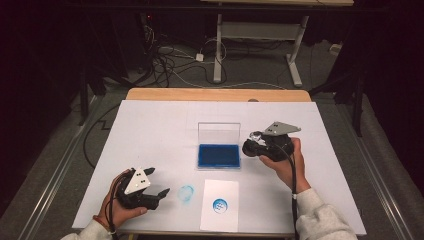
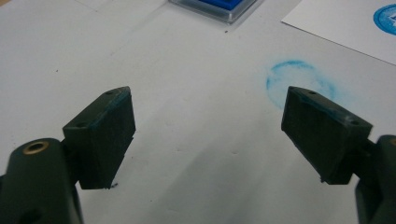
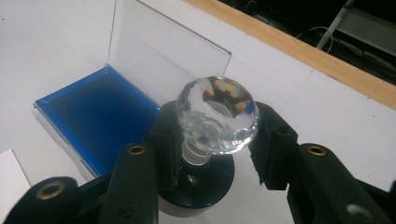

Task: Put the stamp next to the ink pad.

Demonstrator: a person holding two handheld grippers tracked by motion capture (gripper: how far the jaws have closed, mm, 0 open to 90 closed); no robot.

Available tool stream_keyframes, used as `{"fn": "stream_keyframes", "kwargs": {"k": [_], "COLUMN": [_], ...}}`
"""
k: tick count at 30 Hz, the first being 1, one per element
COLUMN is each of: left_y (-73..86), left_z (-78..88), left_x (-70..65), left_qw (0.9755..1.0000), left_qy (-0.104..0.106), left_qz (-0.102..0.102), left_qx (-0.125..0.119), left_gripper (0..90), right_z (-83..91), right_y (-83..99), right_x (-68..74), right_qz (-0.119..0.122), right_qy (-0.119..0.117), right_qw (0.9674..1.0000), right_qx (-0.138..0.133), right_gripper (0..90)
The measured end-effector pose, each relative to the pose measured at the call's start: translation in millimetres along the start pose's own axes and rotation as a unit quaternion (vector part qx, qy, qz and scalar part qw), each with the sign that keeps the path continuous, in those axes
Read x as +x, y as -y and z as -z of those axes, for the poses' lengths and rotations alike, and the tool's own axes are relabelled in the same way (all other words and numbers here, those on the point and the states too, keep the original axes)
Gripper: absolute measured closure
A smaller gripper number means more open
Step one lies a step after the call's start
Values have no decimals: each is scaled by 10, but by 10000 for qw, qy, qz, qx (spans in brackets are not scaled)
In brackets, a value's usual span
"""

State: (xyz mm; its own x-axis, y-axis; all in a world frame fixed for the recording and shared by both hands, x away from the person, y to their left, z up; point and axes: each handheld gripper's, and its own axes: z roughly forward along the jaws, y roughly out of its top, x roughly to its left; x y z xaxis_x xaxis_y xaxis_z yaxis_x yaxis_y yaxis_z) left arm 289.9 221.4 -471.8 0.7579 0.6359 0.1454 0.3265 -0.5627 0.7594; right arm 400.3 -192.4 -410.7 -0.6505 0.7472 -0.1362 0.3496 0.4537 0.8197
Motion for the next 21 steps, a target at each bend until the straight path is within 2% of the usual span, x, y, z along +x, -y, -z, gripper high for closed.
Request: {"fn": "stream_keyframes", "kwargs": {"k": [11, 21], "left_y": [2, 4], "left_z": [-6, -5], "left_x": [-3, -4], "left_qw": [10000, 10000], "left_qy": [11, 40], "left_qz": [-4, -12], "left_qx": [24, 44], "left_gripper": [174, 174], "right_z": [-141, -214], "right_y": [104, 183], "right_x": [-31, -16], "right_qz": [-11, 101], "right_qy": [121, 179], "right_qw": [9996, 9986], "right_qx": [273, 483], "right_gripper": [579, 578]}}
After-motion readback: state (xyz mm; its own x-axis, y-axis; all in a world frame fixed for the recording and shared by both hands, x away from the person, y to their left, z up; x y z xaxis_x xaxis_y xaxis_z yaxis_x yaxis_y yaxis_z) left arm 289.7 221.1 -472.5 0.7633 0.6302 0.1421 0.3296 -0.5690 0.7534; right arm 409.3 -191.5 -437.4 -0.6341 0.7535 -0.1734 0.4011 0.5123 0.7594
